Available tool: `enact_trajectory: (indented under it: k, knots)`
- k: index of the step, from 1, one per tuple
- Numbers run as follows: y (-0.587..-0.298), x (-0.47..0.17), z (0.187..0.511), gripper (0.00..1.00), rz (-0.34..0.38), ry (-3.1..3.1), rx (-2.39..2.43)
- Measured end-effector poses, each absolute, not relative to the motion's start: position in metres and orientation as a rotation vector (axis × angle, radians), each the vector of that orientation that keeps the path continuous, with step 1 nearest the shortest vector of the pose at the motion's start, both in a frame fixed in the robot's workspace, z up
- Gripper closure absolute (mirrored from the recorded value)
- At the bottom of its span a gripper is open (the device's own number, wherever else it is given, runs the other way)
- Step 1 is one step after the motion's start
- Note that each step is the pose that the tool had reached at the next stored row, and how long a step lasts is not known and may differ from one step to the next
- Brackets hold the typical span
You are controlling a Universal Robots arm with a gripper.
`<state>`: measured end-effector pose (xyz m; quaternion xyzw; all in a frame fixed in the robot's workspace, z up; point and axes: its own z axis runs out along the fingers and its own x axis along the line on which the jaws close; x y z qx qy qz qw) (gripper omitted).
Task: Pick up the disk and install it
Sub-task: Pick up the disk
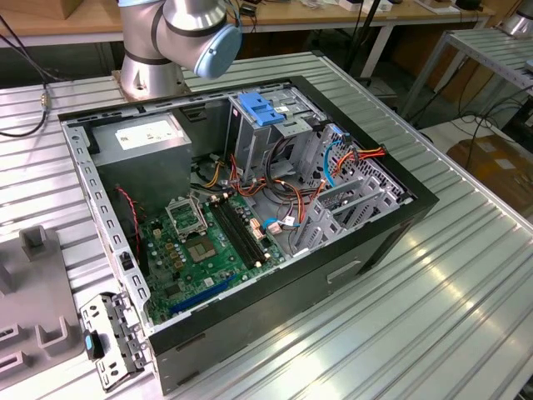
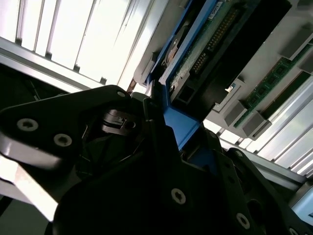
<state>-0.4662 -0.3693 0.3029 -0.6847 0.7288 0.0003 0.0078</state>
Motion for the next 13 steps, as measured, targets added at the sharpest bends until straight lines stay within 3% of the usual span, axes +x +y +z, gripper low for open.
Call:
enact_trajectory:
  k: [13]
  knots:
    - [-0.369,-0.466,0.326,0.63,0.001,2.278,-2.141]
